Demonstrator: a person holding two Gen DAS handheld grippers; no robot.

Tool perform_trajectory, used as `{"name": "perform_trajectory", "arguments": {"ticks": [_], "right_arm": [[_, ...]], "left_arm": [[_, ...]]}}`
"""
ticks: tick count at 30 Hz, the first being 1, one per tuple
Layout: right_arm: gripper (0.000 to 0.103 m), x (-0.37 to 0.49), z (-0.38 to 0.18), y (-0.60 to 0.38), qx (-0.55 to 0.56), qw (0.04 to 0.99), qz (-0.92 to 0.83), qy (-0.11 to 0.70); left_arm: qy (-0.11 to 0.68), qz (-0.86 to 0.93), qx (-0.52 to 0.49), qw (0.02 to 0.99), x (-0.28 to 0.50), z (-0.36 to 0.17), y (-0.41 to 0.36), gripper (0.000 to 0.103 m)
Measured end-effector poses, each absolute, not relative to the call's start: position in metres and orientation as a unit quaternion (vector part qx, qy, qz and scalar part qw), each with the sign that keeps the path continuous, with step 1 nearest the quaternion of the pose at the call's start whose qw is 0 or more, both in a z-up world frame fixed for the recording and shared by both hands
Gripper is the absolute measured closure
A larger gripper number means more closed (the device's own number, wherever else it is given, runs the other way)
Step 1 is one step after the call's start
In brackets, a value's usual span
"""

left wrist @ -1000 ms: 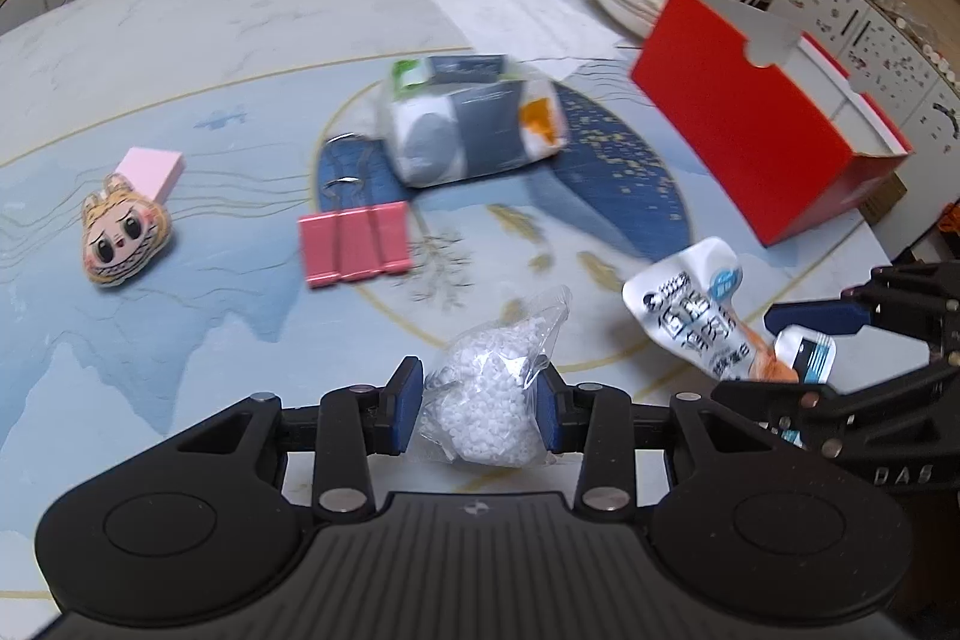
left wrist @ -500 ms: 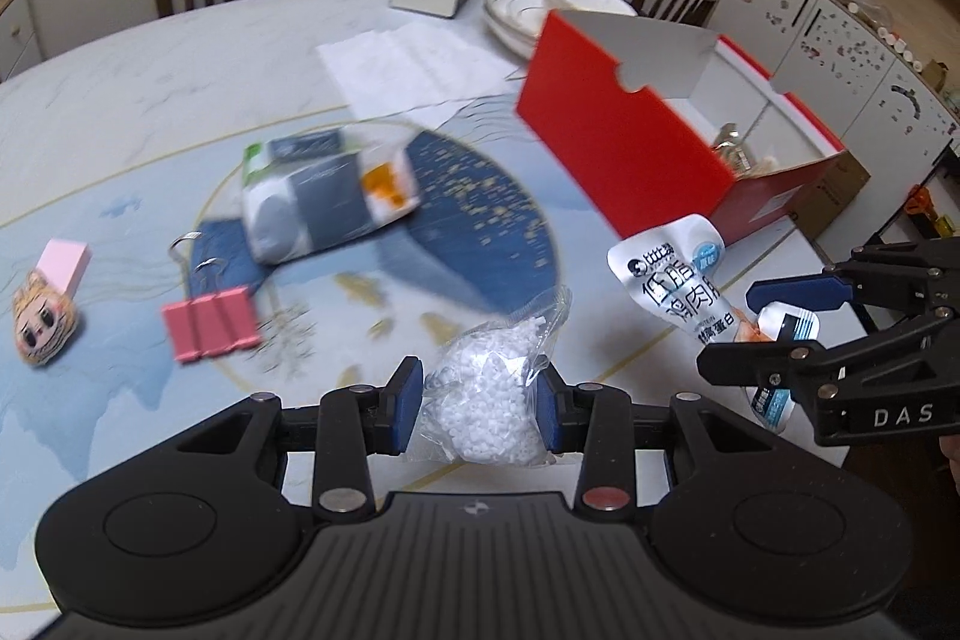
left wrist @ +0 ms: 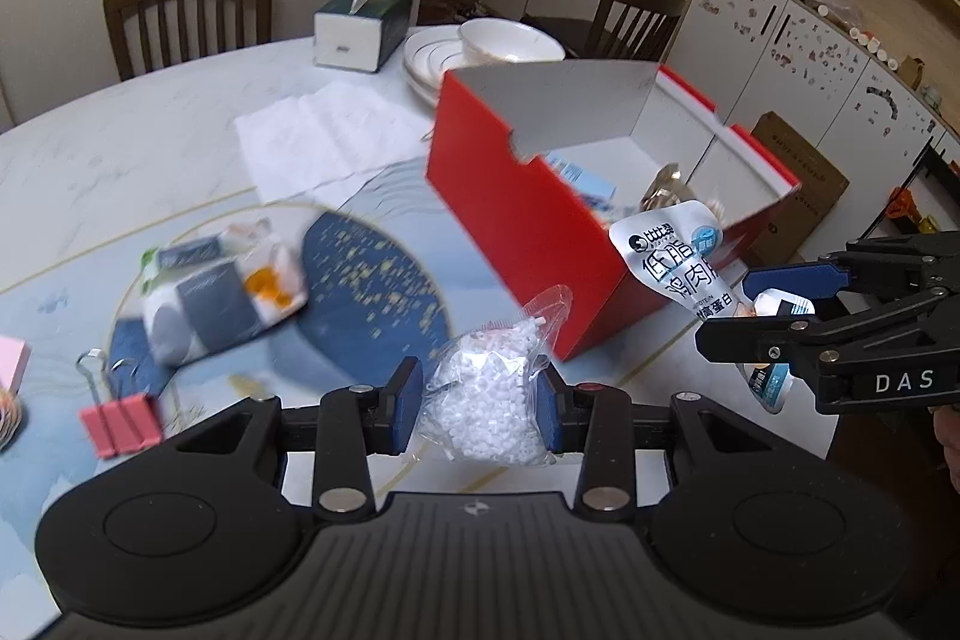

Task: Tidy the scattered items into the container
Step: 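Carry the bead bag and sausage pouch over the red box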

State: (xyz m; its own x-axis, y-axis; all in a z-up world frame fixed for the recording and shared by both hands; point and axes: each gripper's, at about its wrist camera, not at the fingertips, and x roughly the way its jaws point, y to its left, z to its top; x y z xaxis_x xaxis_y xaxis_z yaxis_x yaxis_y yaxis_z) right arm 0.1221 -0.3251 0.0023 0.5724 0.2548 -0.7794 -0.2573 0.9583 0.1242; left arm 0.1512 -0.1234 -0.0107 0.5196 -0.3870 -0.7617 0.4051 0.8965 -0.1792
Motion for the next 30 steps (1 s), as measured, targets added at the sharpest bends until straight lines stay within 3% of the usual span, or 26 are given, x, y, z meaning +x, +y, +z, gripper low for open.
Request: {"name": "perform_trajectory", "arguments": {"ticks": [30], "right_arm": [[0.043, 0.202, 0.007, -0.445, -0.004, 0.897, 0.104, 0.431]], "left_arm": [[0.399, -0.259, 0.077, 0.876, 0.234, 0.007, -0.260, 0.066]]}}
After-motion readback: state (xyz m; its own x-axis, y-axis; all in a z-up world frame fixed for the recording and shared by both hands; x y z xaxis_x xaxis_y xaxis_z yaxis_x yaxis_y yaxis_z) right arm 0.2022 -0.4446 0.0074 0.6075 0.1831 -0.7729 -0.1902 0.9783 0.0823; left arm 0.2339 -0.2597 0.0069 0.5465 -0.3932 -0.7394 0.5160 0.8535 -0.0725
